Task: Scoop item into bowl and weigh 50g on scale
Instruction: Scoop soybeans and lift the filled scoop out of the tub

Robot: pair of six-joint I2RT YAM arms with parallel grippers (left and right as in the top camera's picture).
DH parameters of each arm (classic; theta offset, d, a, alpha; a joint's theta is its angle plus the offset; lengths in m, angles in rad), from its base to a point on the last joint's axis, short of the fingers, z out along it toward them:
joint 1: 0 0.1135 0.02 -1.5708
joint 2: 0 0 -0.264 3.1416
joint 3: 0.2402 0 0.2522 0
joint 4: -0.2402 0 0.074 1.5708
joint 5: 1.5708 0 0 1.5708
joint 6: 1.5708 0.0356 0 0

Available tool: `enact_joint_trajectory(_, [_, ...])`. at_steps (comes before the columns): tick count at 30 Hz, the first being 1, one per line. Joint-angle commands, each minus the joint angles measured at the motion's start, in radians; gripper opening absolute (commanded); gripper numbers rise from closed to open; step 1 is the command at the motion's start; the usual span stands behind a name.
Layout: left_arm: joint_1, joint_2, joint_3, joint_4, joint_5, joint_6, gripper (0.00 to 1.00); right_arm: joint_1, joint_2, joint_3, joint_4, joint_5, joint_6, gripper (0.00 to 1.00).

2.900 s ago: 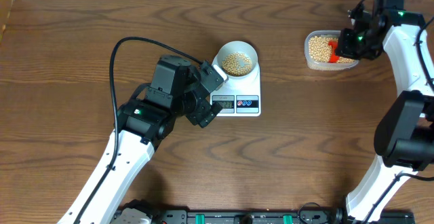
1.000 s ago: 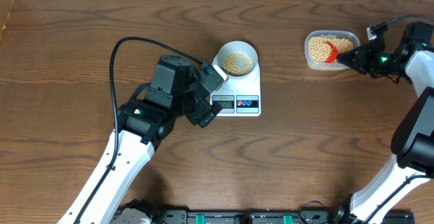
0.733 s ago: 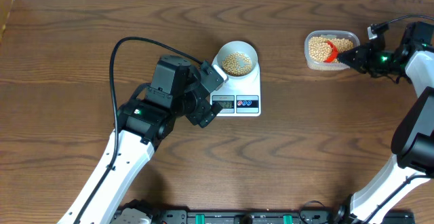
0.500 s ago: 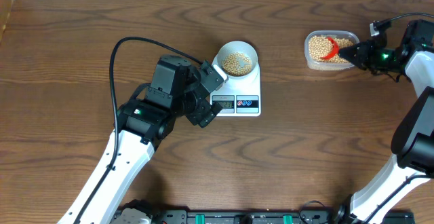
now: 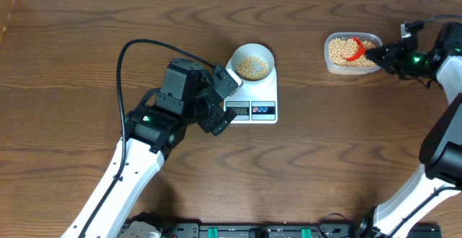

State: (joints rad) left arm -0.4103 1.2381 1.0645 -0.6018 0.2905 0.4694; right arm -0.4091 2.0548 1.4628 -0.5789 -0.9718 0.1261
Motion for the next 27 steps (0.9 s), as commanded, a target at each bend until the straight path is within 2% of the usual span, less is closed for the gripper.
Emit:
enact_joint_trajectory(1, [0.001, -0.004, 0.002, 0.000, 0.012, 0.009, 0.86, -0.018, 0.006, -0.005, 0.003, -0.096, 0.007, 0.01])
enact_joint_trajectory(27, [0.001, -0.004, 0.002, 0.000, 0.012, 0.009, 0.86, -0.058, 0.006, -0.005, 0.027, -0.274, 0.000, 0.01])
